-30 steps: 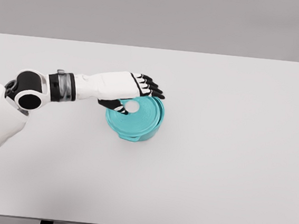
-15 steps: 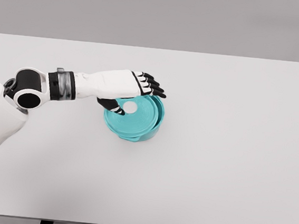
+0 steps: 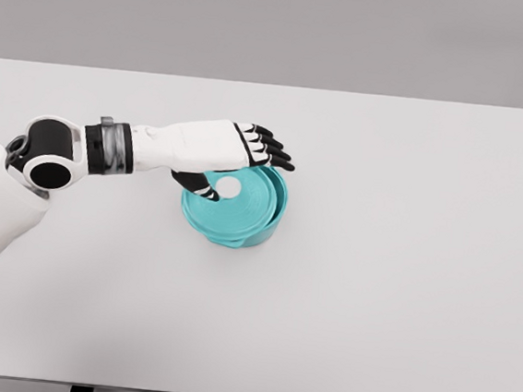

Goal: Cover the pot with left arm

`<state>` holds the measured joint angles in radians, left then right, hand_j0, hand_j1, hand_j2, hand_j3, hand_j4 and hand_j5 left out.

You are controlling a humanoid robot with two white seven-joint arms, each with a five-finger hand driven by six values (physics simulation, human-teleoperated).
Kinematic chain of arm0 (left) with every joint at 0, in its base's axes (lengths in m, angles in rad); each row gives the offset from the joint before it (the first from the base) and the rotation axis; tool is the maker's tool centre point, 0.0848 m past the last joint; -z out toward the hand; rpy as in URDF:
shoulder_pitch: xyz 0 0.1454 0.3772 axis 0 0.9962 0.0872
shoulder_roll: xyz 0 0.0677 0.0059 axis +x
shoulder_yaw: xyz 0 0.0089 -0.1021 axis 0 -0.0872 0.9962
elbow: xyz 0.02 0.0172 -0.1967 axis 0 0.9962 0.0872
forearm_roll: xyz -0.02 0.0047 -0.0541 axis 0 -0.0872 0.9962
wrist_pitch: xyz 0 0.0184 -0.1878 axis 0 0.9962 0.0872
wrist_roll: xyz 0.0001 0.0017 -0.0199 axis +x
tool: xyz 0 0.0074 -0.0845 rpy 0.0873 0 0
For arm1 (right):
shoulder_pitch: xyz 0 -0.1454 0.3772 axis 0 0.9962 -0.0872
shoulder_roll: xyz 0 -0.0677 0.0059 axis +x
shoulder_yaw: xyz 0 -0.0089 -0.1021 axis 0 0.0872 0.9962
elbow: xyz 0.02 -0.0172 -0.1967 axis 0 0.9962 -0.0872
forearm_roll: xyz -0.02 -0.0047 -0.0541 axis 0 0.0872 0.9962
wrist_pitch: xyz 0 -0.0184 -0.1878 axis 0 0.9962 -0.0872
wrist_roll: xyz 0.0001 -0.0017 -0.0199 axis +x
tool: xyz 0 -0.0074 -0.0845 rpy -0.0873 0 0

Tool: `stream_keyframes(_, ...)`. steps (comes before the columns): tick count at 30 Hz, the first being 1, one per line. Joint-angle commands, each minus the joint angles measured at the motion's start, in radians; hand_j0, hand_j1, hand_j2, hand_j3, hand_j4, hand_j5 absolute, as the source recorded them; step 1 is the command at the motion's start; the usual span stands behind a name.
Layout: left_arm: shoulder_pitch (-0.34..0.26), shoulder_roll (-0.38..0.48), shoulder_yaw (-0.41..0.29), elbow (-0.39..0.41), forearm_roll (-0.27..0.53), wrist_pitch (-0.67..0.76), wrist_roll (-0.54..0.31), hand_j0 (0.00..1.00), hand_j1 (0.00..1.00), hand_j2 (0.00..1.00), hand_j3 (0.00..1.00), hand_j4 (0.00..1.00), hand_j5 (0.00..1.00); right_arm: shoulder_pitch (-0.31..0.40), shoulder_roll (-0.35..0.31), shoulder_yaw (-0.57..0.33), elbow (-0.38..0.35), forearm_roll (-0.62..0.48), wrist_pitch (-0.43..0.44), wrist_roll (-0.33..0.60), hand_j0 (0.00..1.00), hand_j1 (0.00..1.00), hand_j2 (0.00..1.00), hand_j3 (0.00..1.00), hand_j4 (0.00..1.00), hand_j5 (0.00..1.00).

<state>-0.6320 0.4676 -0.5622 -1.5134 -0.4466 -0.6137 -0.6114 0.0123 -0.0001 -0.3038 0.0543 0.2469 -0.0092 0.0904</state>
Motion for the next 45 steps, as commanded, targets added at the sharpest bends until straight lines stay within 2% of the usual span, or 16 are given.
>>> stream_keyframes(1, 0.0, 0.002, 0.001, -0.002, 0.006, 0.003, 0.001, 1.0, 1.0, 1.0, 1.0, 1.0, 1.0, 0.0, 0.0, 0.0, 0.001, 0.0, 0.0, 0.0, 1.0, 1.0, 1.0, 1.0, 1.0, 1.0)
stream_keyframes(35, -0.002, 0.055, 0.028, -0.042, 0.008, 0.003, 0.001, 1.0, 1.0, 1.0, 1.0, 1.0, 1.0, 0.0, 0.0, 0.0, 0.001, 0.0, 0.0, 0.0, 1.0, 1.0, 1.0, 1.0, 1.0, 1.0)
stream_keyframes(37, -0.002, 0.091, 0.028, -0.047, 0.012, 0.003, 0.001, 1.0, 1.0, 1.0, 1.0, 1.0, 1.0, 0.0, 0.0, 0.0, 0.001, 0.0, 0.0, 0.0, 1.0, 1.0, 1.0, 1.0, 1.0, 1.0)
stream_keyframes(40, -0.003, 0.186, 0.031, -0.116, 0.094, 0.003, 0.001, 1.0, 1.0, 1.0, 1.0, 1.0, 1.0, 0.0, 0.0, 0.0, 0.001, 0.0, 0.0, 0.0, 1.0, 1.0, 1.0, 1.0, 1.0, 1.0)
stream_keyframes(43, 0.008, 0.319, 0.067, -0.179, 0.167, 0.003, 0.001, 1.0, 1.0, 1.0, 1.0, 1.0, 1.0, 0.0, 0.0, 0.0, 0.001, 0.0, 0.0, 0.0, 1.0, 1.0, 1.0, 1.0, 1.0, 1.0)
stream_keyframes(45, 0.017, 0.364, 0.11, -0.176, 0.169, 0.003, 0.001, 1.0, 1.0, 1.0, 1.0, 1.0, 1.0, 0.0, 0.0, 0.0, 0.001, 0.0, 0.0, 0.0, 1.0, 1.0, 1.0, 1.0, 1.0, 1.0)
